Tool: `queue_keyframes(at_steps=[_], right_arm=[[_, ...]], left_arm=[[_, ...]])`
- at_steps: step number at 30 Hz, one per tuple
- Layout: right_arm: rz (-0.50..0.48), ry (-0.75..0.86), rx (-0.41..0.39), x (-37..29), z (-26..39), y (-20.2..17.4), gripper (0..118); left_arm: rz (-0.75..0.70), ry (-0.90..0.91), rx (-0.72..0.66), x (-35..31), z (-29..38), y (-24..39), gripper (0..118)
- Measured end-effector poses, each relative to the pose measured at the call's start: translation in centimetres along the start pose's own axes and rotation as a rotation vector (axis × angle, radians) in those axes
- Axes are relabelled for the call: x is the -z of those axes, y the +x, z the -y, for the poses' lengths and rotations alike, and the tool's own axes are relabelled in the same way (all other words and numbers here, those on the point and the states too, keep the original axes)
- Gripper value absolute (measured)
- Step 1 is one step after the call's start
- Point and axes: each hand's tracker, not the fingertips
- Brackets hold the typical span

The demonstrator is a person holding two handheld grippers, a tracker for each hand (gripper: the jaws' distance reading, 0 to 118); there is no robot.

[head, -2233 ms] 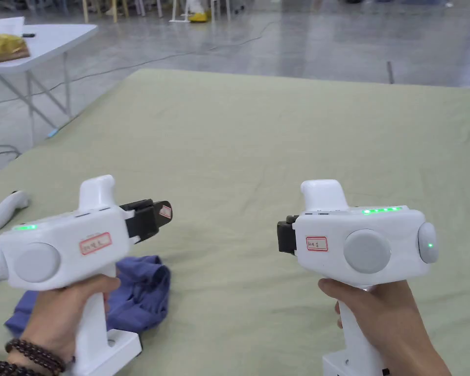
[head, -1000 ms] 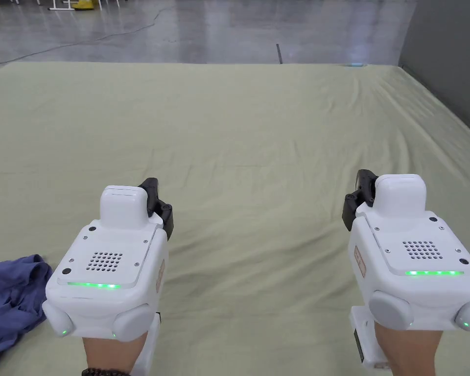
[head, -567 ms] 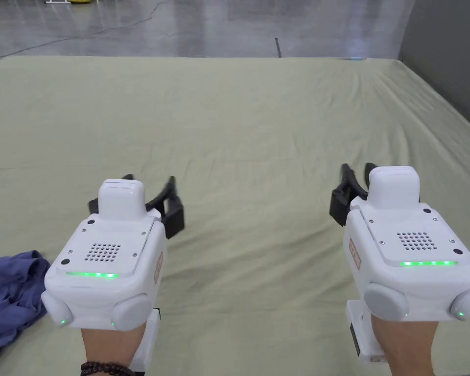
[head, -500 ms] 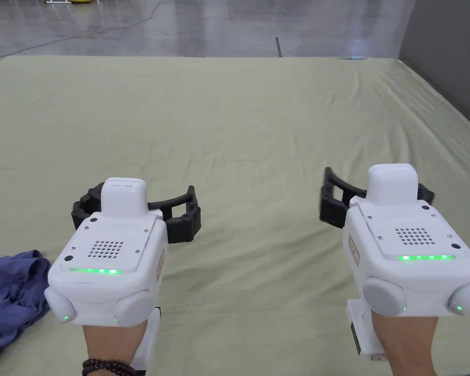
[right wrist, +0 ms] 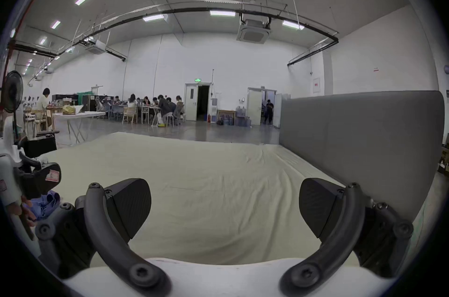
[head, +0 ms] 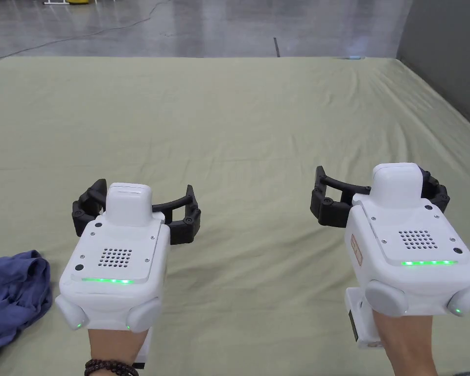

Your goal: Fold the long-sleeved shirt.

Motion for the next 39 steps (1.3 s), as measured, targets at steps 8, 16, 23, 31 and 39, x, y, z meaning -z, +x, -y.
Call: queue_keyframes(at_steps=[8, 16, 23, 31, 39], right_arm=[[0.004, 0.005, -0.021, -0.26, 0.06, -0.31, 118], [0.000, 0.014, -0.039, -0.40, 0.13, -0.62, 118], [-0.007, 0.001, -0.029, -0.23, 0.28, -0.46, 118], [0.002, 0.007, -0.030, -0.41, 0.19, -0.33, 118], [0.017, 0.016, -0.027, -0.64, 0.04, -0.08, 118]], left_arm=[[-0.014, 0.010, 0.031, -0.86, -0.66, 0.00, 118], [0.002, 0.004, -0.031, -0.61, -0.78, -0.47, 118], [0.014, 0.000, -0.024, -0.53, -0.78, -0.29, 118], [0.023, 0.013, -0.006, -0.58, -0.97, 0.16, 118], [0.035, 0.012, -0.007, -0.61, -1.01, 0.30, 118]])
